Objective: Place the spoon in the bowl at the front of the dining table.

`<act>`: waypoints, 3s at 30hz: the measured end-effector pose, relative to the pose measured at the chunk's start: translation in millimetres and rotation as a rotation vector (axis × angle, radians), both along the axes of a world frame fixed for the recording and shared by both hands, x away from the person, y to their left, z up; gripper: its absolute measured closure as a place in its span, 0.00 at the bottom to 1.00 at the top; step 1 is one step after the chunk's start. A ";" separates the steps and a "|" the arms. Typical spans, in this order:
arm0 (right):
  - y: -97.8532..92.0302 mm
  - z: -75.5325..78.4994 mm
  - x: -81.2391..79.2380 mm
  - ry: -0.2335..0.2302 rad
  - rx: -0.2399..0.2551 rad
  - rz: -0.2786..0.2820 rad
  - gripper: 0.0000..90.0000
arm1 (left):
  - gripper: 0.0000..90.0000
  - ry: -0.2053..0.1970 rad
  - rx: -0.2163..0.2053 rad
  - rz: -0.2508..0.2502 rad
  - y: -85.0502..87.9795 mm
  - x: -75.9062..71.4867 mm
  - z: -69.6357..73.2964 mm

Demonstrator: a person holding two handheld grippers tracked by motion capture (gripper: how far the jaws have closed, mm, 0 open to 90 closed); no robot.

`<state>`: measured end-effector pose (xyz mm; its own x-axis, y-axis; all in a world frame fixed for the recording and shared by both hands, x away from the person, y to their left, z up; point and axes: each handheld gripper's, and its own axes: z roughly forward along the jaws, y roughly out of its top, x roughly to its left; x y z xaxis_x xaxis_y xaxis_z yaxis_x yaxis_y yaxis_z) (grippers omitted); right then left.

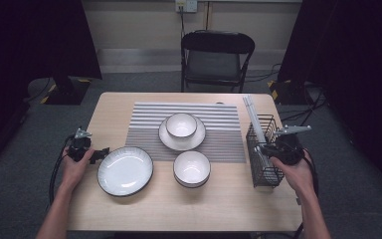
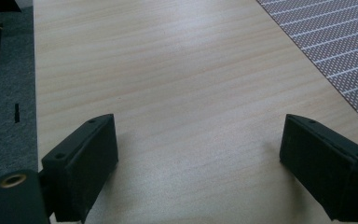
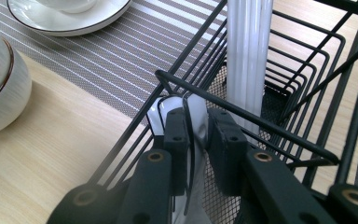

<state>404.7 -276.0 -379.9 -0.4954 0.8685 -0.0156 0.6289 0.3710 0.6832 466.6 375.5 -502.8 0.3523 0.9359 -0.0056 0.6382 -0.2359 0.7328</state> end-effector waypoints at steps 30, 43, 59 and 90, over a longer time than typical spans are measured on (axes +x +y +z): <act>-9.9 -1.8 -6.3 -0.070 0.013 0.048 0.96 | 0.12 0.000 -0.001 -0.001 0.1 0.0 -0.1; -17.4 3.1 -10.2 -0.096 0.041 0.107 0.96 | 0.12 0.000 -0.001 -0.002 0.2 0.1 0.0; -19.4 24.0 -16.7 -0.207 0.098 0.040 0.96 | 0.12 0.000 -0.003 -0.001 -0.1 0.4 -0.2; -4.2 30.8 -15.4 -0.262 0.100 -0.020 0.96 | 0.12 0.000 -0.004 -0.001 -0.1 0.4 -0.2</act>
<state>389.2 -280.2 -349.1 -0.4684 0.8819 -0.0541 0.4329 0.2824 0.8561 467.0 375.4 -503.0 0.3536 0.9354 -0.0091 0.6379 -0.2340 0.7337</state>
